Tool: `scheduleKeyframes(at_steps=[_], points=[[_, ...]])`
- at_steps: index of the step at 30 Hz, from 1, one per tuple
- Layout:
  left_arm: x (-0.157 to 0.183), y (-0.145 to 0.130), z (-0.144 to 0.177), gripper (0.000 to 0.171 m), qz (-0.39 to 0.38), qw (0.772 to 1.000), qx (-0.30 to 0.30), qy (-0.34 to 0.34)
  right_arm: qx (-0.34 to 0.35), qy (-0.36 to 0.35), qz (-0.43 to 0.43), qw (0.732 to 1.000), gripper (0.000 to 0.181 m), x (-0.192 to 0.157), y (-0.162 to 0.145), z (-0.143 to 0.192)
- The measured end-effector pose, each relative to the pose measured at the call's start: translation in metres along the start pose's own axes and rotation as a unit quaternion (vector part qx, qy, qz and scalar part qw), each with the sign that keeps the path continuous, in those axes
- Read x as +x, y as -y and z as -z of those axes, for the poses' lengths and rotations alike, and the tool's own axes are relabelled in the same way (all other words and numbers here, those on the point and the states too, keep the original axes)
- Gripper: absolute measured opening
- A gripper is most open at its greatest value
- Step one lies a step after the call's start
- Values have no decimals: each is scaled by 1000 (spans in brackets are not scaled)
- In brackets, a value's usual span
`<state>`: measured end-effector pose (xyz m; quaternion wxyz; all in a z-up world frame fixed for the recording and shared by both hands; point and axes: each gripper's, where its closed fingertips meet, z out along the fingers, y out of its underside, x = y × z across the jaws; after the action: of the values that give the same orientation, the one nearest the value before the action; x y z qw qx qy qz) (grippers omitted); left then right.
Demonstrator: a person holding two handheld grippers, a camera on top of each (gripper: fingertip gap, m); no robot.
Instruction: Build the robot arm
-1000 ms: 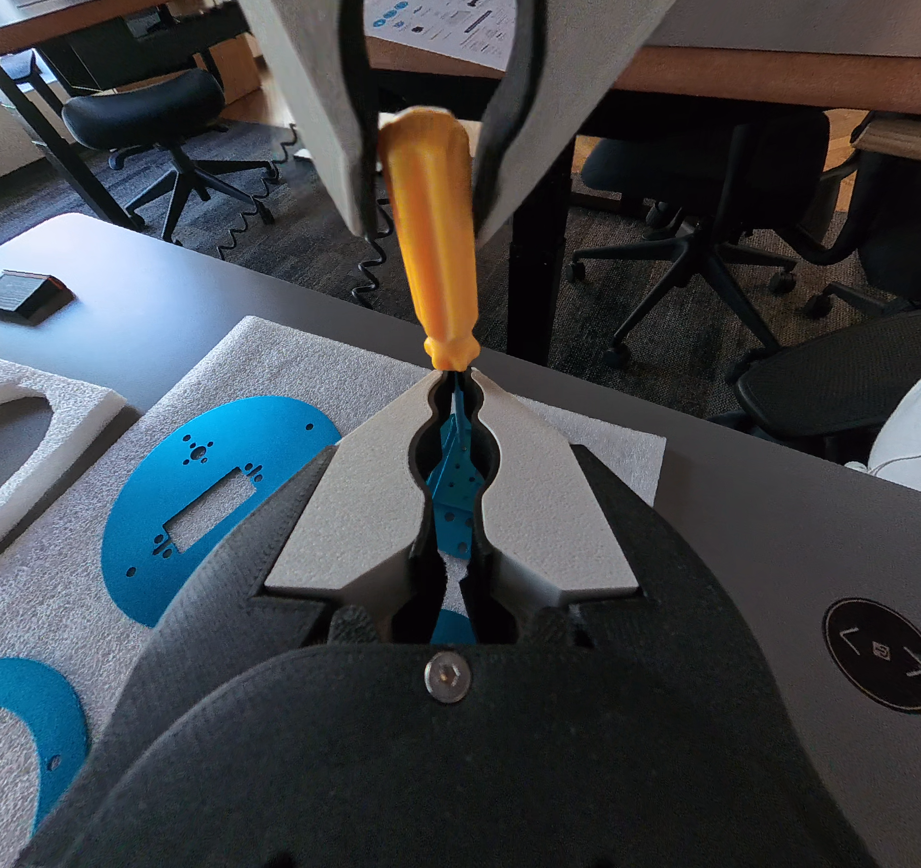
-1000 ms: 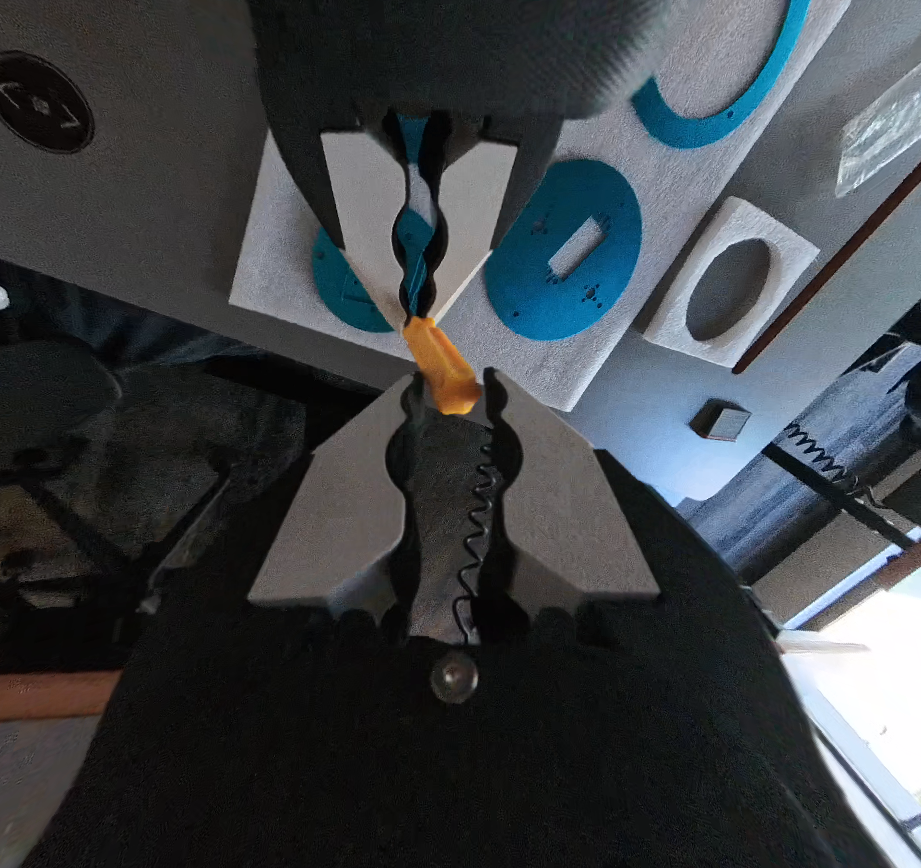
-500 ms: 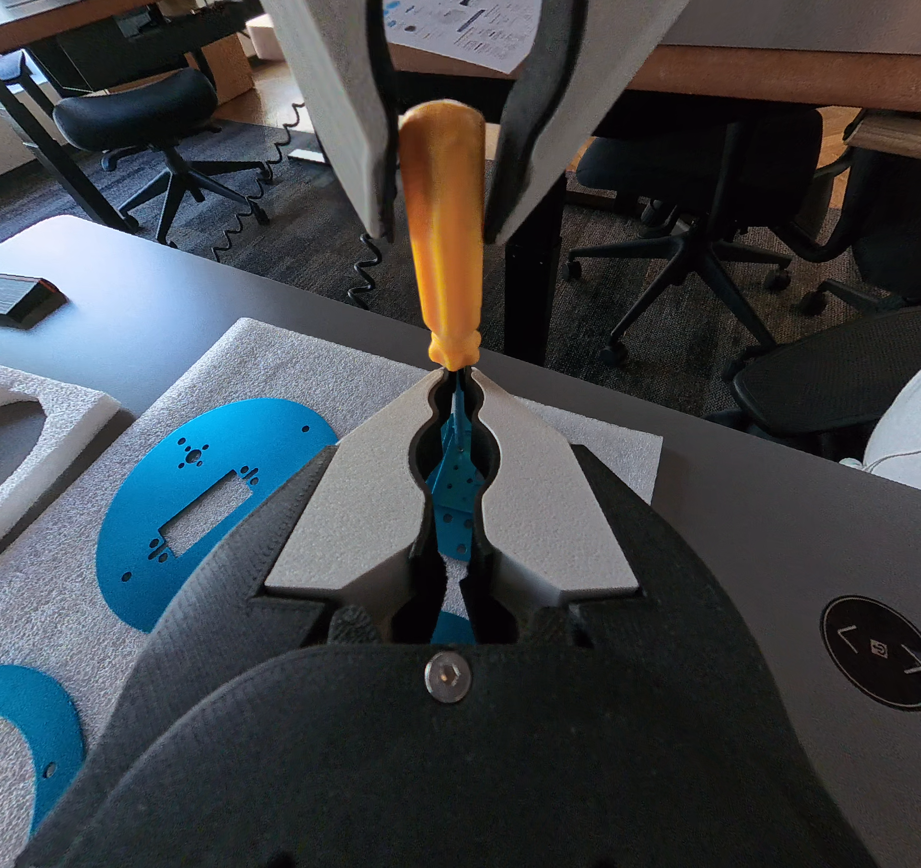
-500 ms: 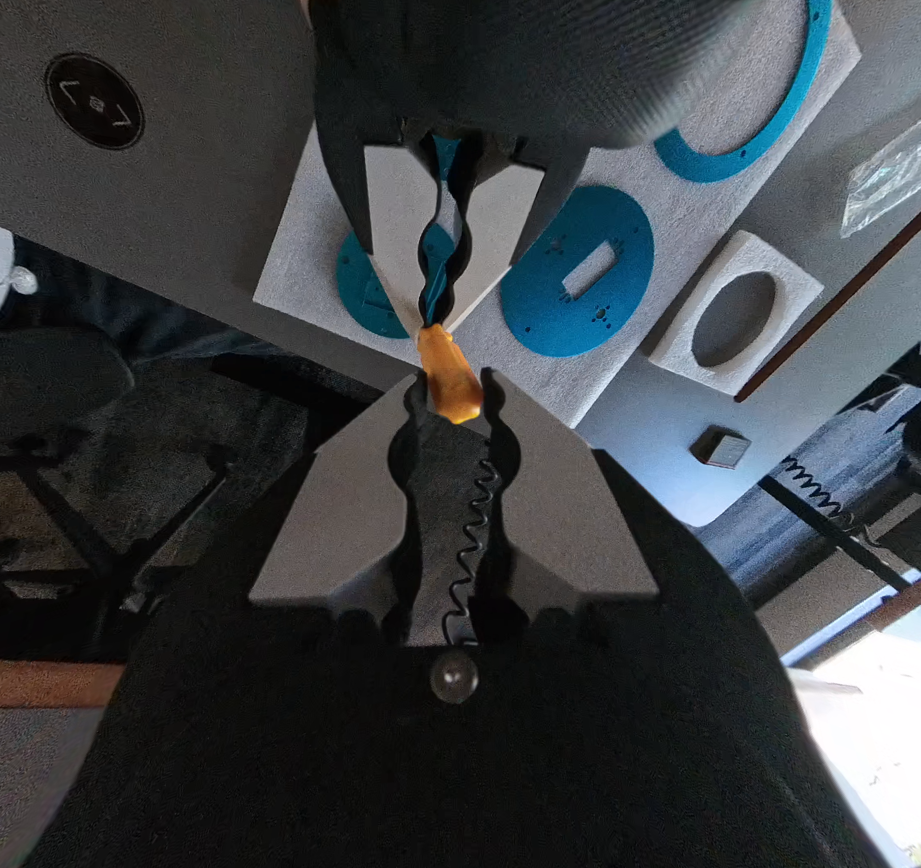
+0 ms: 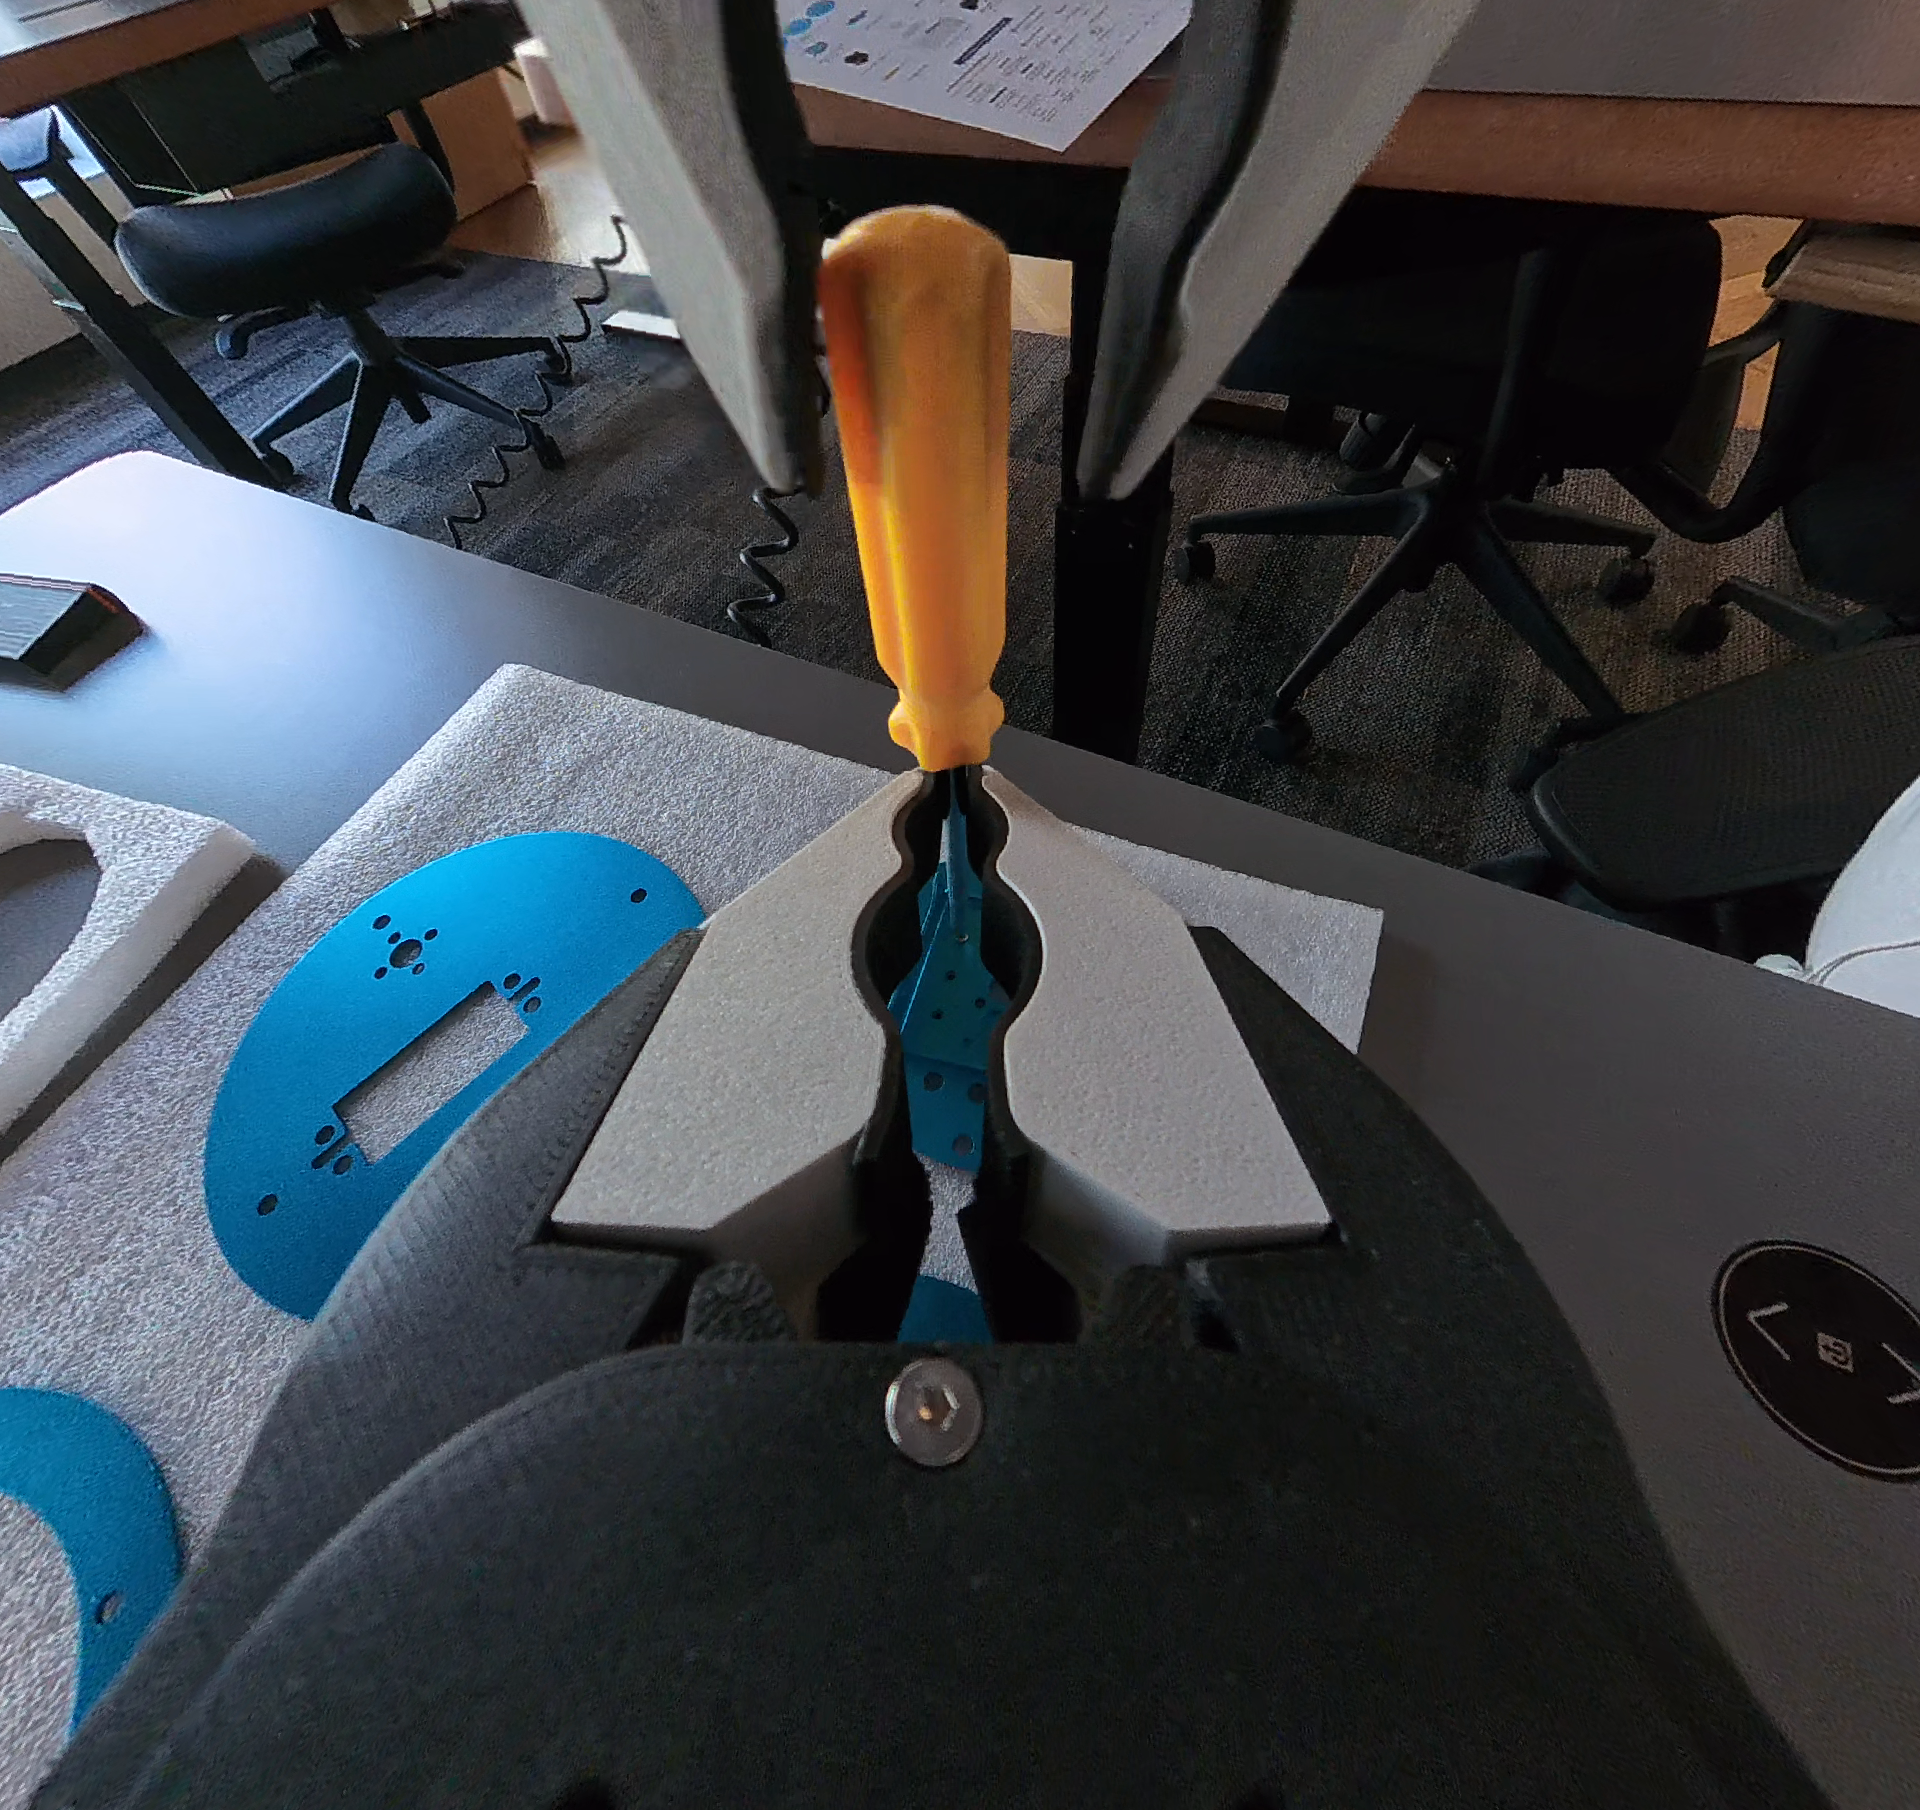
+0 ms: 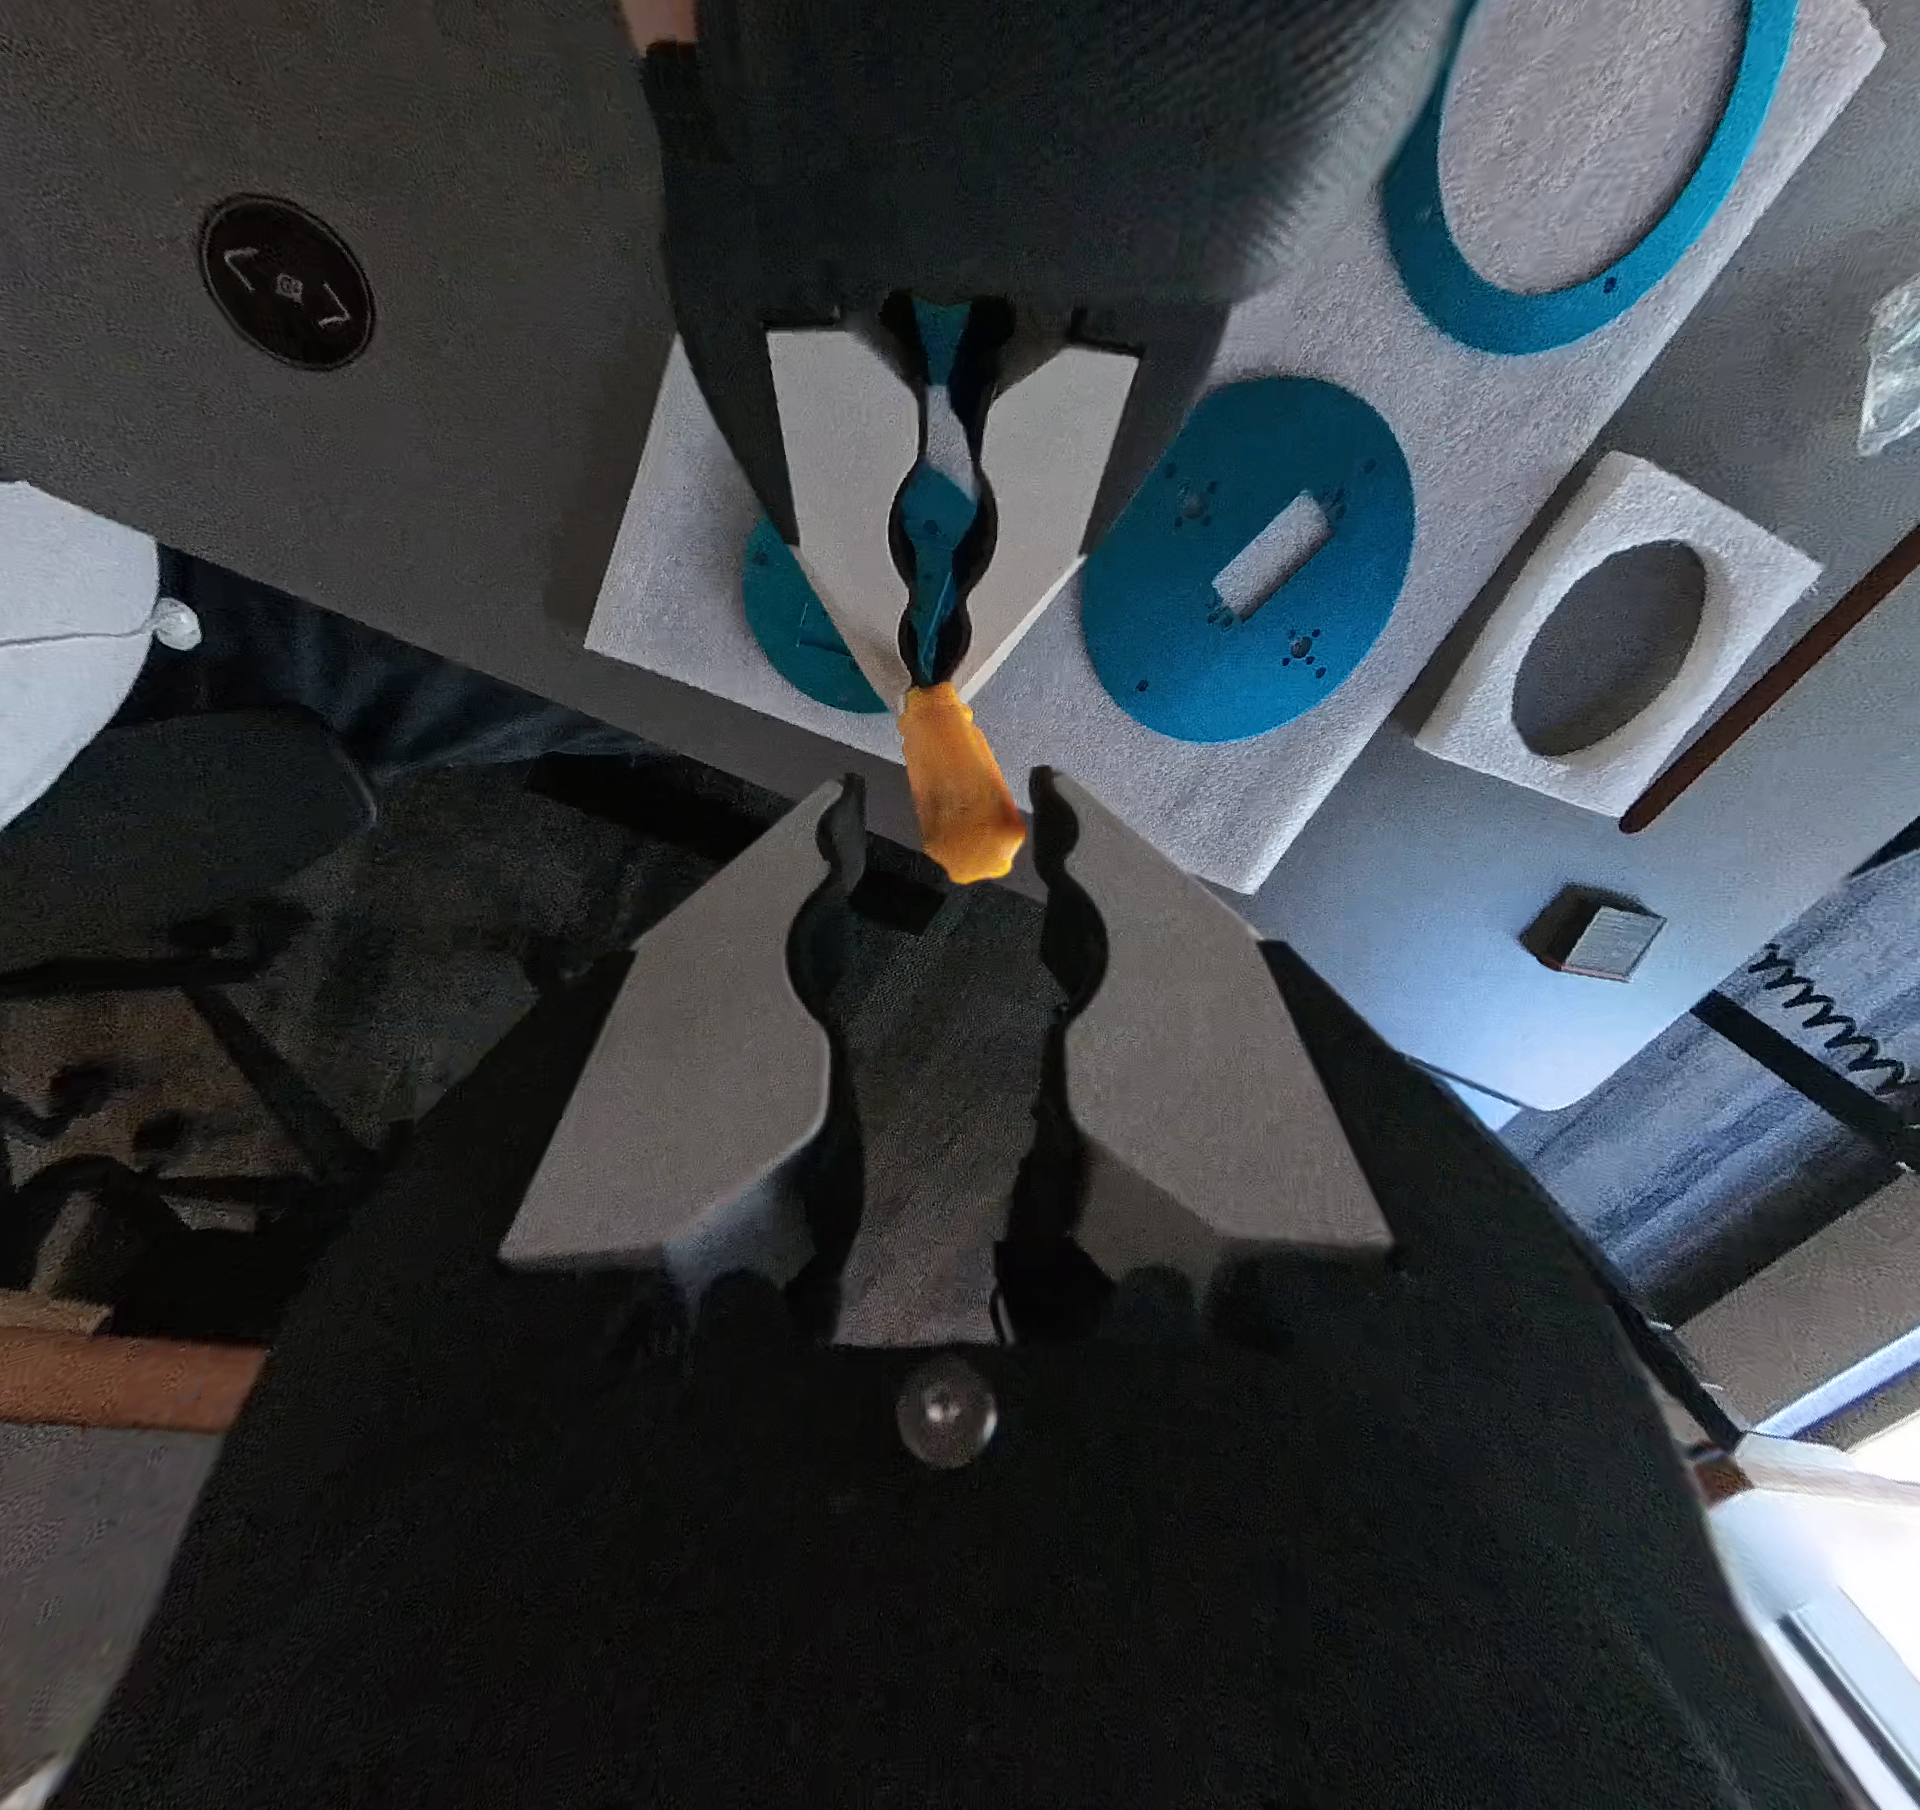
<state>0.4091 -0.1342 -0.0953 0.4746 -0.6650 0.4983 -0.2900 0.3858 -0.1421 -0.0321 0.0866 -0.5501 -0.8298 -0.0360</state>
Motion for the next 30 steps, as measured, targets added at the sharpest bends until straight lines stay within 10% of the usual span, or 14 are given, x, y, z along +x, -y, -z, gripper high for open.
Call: scheduleKeyframes(at_steps=[4, 9, 14, 17, 25, 30], points=[[1, 0, 0, 2, -1, 1000, 0, 0, -14, 1, 9, 1000, 20, 1, -3, -2], [-1, 0, 0, 3, 2, 1000, 0, 2, -6, 52, -206, 977, 19, 3, -2, -3], [0, 0, 0, 3, -1, 1000, 0, 3, 11, -15, -36, 999, 41, 12, -4, 2], [0, 0, 0, 3, 0, 1000, 0, 3, -8, -19, 34, 999, 21, 5, -10, 0], [-2, 0, -1, 3, 1, 1000, 0, 7, -23, 63, -224, 972, 17, -2, -13, -2], [-1, 0, 0, 3, -2, 1000, -1, 6, -14, -24, -37, 999, 32, 9, -7, 1]])
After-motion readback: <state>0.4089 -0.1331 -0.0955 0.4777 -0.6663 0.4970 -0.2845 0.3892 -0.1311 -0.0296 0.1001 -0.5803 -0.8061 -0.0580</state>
